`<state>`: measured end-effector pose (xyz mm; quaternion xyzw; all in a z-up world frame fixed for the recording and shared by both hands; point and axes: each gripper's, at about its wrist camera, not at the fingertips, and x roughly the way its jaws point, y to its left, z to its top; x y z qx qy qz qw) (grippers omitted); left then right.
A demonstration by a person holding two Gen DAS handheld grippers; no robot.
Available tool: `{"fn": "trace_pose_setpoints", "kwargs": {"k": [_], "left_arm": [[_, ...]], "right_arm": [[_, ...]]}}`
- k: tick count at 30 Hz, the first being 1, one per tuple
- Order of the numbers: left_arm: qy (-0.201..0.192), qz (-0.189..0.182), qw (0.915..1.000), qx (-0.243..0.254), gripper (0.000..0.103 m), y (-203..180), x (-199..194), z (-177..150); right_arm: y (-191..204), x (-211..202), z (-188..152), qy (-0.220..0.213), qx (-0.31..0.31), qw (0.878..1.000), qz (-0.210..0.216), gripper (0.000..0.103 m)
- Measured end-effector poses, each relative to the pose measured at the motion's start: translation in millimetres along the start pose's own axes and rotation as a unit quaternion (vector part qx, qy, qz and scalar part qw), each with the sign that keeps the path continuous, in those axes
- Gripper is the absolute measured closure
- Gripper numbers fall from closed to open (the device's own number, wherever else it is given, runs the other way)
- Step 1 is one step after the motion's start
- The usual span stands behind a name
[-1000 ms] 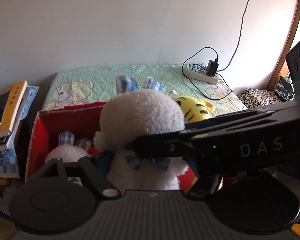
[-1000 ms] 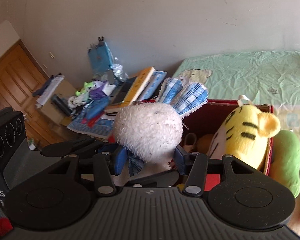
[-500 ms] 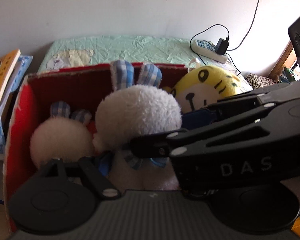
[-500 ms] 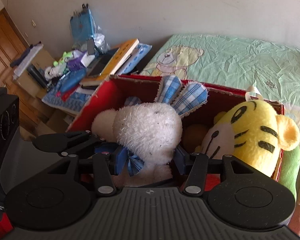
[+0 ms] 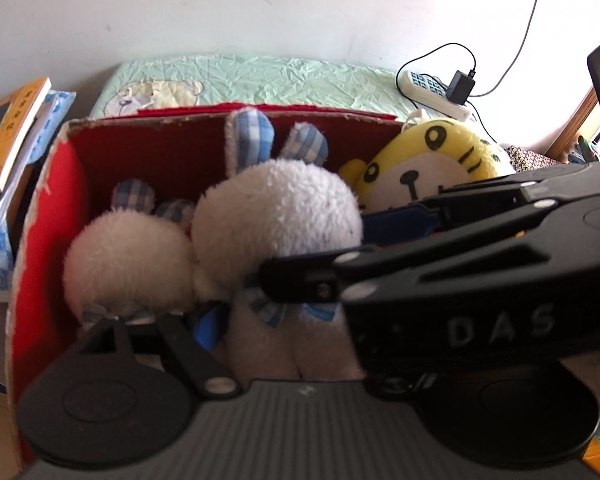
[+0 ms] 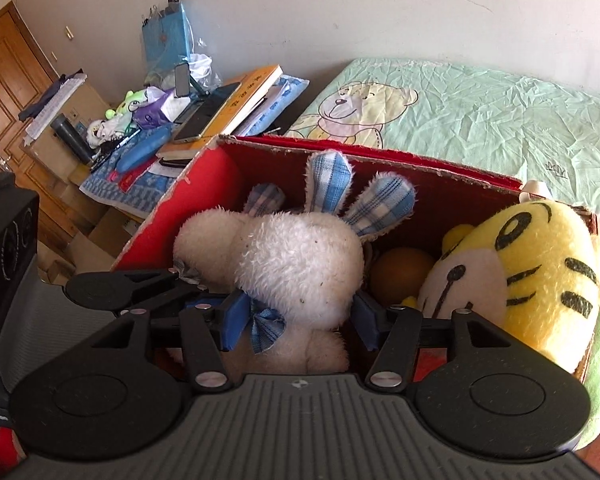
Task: Organize objects
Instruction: 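Lower the blue-bow plush into the red box and open the right gripper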
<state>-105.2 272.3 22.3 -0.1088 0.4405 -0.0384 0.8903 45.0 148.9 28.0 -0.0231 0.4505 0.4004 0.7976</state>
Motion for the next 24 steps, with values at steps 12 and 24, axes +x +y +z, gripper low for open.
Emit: {"fn": "trace_pose_setpoints", "kwargs": {"k": [12, 24], "left_arm": [[-0.019, 0.036, 0.9989, 0.023, 0.024, -4, -12, 1], [0.007, 0.065, 0.9978, 0.015, 0.022, -1, 1, 9]], "right_arm": [[-7, -5, 2, -0.007, 0.037, 0.999, 0.012, 0.059], [-8, 6, -5, -0.024, 0.076, 0.994, 0.07, 0.062]]}}
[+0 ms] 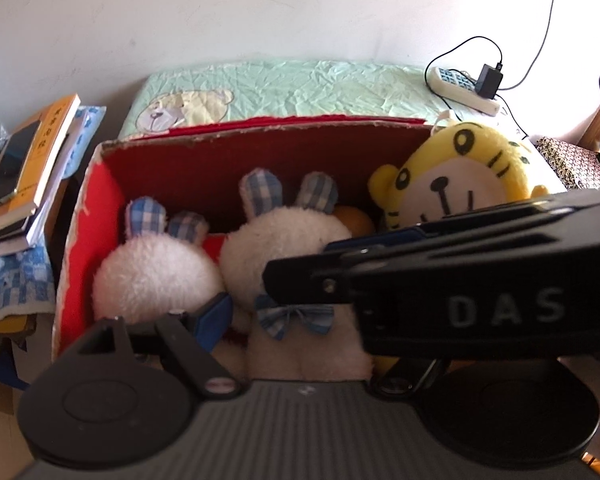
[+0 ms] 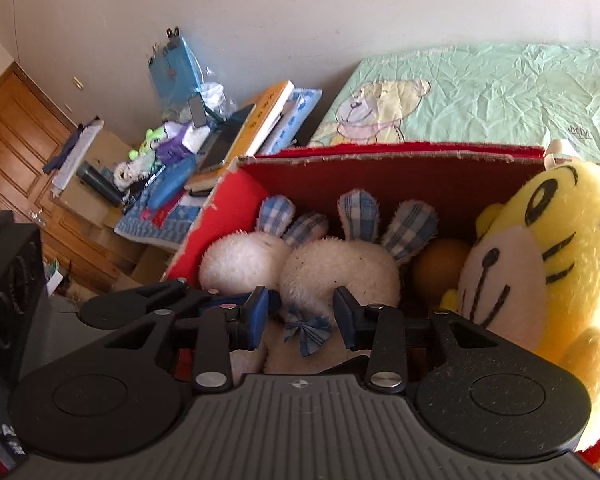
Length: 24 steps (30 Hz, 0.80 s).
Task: Organize objects
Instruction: 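Lower the blue-bow plush into the red box and open the right gripper, then withdraw the right tool from the box toward the pink teddy bear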
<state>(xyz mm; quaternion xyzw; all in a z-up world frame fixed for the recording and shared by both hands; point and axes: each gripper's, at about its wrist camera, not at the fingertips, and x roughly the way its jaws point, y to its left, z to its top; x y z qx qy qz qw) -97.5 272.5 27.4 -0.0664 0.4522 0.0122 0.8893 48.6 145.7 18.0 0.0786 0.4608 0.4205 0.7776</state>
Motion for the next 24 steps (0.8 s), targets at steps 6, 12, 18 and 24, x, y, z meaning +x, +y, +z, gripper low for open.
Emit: {"fn": "trace_pose_setpoints", "kwargs": {"k": [6, 12, 18, 24], "left_arm": [[0.007, 0.016, 0.9998, 0.006, 0.018, -8, 4, 1], [0.016, 0.033, 0.9992, 0.015, 0.016, -14, 8, 1], [0.028, 0.049, 0.9983, 0.018, 0.016, -19, 10, 1], [0.03, 0.064, 0.9972, 0.022, 0.015, -24, 6, -3]], "right_arm": [[-8, -17, -1, -0.024, 0.028, 0.999, -0.009, 0.061], [-12, -33, -7, -0.045, 0.026, 0.998, -0.039, 0.061], [-9, -38, -19, -0.056, 0.008, 0.996, -0.068, 0.061], [-18, -42, -31, -0.061, 0.038, 0.994, -0.086, 0.063]]}}
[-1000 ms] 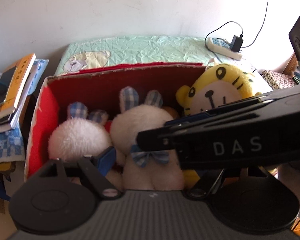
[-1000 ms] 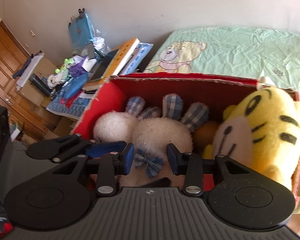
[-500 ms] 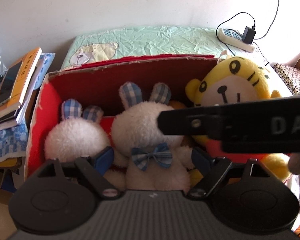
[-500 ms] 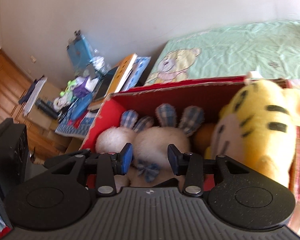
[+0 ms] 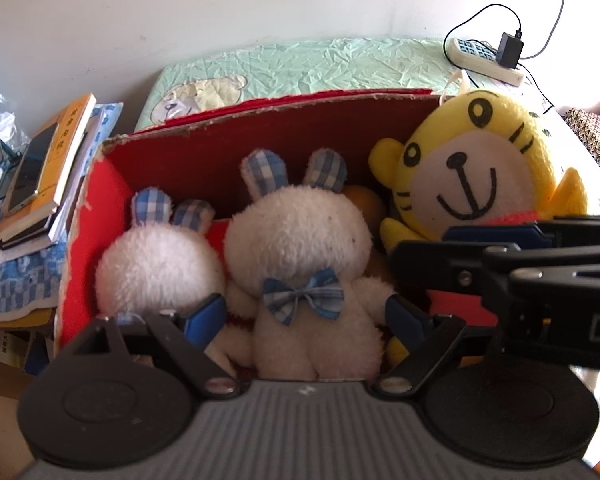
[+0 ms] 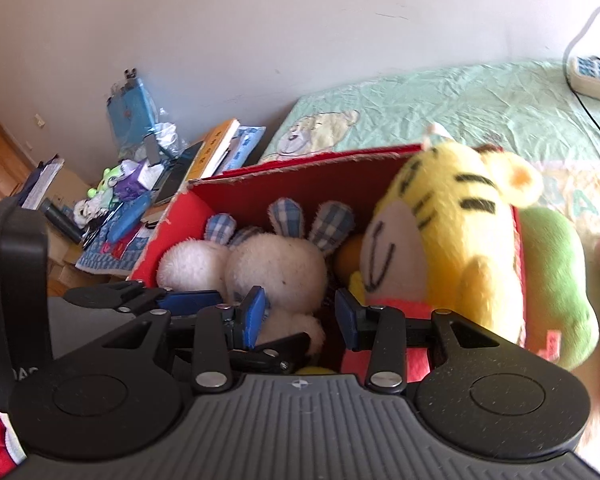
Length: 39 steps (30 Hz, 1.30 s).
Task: Organize objects
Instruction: 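Withdraw the right tool from the box toward the pink teddy bear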
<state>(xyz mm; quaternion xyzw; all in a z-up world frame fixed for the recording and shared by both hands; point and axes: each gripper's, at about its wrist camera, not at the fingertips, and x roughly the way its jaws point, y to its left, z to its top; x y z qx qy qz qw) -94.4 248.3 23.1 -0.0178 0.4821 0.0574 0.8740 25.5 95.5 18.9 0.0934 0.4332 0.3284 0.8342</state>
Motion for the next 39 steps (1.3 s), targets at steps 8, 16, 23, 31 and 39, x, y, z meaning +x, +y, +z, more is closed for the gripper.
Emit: {"fn": "trace_pose_setpoints", "kwargs": {"k": [8, 16, 23, 31, 39], "left_arm": [[-0.006, 0.019, 0.9998, 0.006, 0.01, -7, -10, -5], [-0.012, 0.027, 0.9996, 0.004, 0.008, -12, -19, -10], [-0.013, 0.029, 0.9995, 0.006, 0.007, -17, -24, -14], [-0.019, 0.042, 0.9989, 0.002, 0.007, -24, -29, -16], [-0.025, 0.058, 0.998, 0.006, 0.006, -32, -35, -19]], "right_arm": [[-7, -8, -13, -0.016, 0.028, 0.999, -0.01, 0.067], [-7, -19, -21, -0.023, 0.044, 0.999, -0.008, 0.067], [-4, -30, -27, -0.033, 0.039, 0.999, -0.01, 0.066], [-2, -38, -33, -0.042, 0.03, 0.999, -0.014, 0.066], [-5, -45, -36, -0.05, 0.034, 0.998, -0.009, 0.066]]}}
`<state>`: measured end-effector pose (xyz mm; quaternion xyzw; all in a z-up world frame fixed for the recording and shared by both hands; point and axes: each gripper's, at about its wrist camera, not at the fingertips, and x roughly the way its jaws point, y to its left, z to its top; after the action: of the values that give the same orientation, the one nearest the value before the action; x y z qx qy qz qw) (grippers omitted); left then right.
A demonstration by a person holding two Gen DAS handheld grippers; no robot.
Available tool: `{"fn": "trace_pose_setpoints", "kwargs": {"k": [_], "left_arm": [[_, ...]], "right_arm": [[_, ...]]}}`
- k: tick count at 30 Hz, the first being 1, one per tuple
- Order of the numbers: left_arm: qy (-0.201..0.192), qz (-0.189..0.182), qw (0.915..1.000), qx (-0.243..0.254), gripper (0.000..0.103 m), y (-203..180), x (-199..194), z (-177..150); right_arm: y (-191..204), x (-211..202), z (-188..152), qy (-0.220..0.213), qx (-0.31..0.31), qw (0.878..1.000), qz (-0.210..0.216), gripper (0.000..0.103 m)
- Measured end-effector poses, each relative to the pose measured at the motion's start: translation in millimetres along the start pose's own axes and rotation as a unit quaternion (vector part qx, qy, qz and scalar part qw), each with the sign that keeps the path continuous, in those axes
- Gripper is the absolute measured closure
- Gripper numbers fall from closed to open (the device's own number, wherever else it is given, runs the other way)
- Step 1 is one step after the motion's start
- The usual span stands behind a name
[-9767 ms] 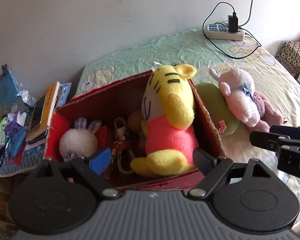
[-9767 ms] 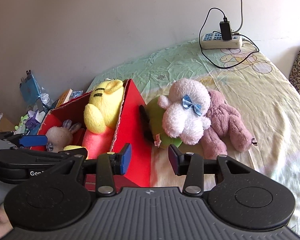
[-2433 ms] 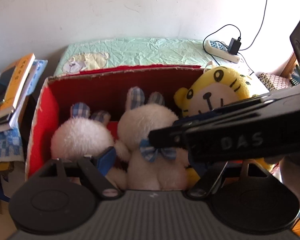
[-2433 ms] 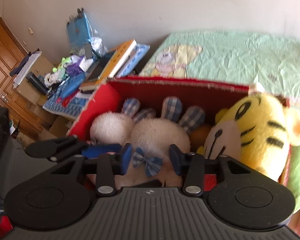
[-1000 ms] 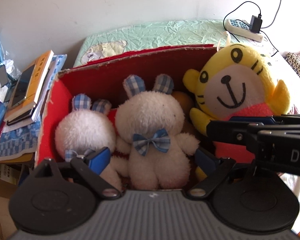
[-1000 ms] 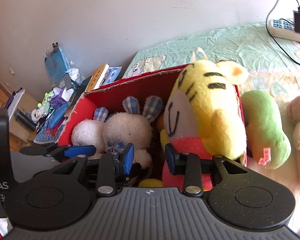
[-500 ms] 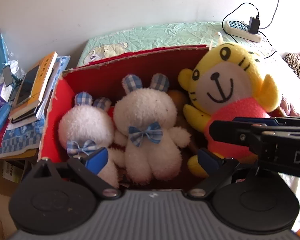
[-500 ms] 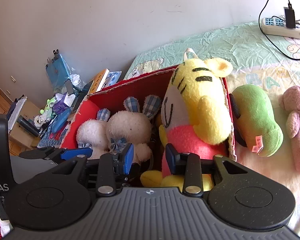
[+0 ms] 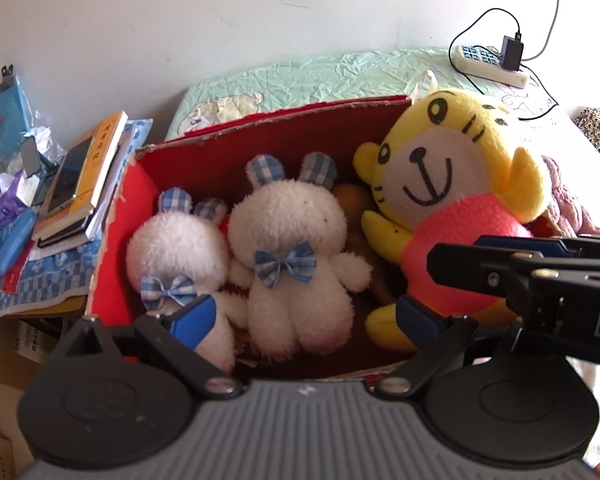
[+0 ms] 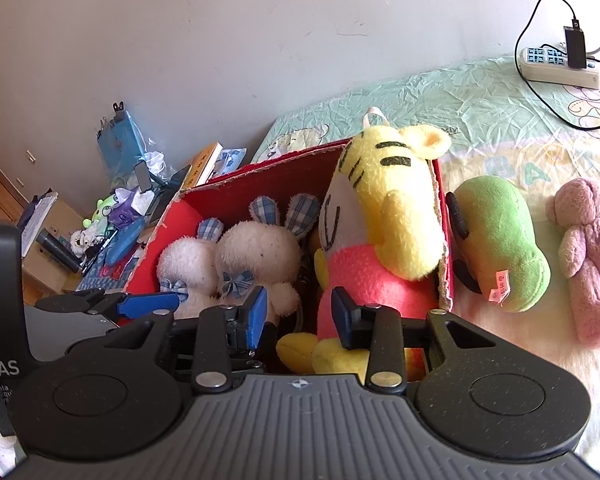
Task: Organize objects
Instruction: 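Withdraw the right tool from the box toward the pink teddy bear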
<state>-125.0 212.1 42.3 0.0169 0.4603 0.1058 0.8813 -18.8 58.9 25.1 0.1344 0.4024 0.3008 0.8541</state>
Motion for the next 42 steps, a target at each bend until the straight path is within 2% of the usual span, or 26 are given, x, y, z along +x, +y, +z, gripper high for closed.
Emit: {"fn": "trace_pose_setpoints", "kwargs": {"k": [8, 18, 29, 38, 42], "left_arm": [[-0.008, 0.015, 0.9998, 0.003, 0.006, -6, -16, 1], [-0.01, 0.032, 0.9994, 0.012, 0.006, -29, -41, -1], [0.002, 0.038, 0.9993, 0.004, 0.006, -60, -52, -9], [0.018, 0.036, 0.9992, -0.007, 0.006, -90, -48, -12], [0.033, 0.02, 0.9992, -0.011, 0.006, -108, -42, -15]], "right_arm": [[3, -15, -1, -0.01, -0.015, 1.0, -0.001, 0.06], [-6, -38, -1, -0.015, -0.032, 0.999, 0.012, 0.06], [-26, -60, -2, -0.01, -0.037, 0.999, 0.024, 0.06], [-50, -73, -3, 0.001, -0.044, 0.999, 0.025, 0.06], [-65, -76, -3, 0.008, -0.044, 0.999, 0.02, 0.06]]}}
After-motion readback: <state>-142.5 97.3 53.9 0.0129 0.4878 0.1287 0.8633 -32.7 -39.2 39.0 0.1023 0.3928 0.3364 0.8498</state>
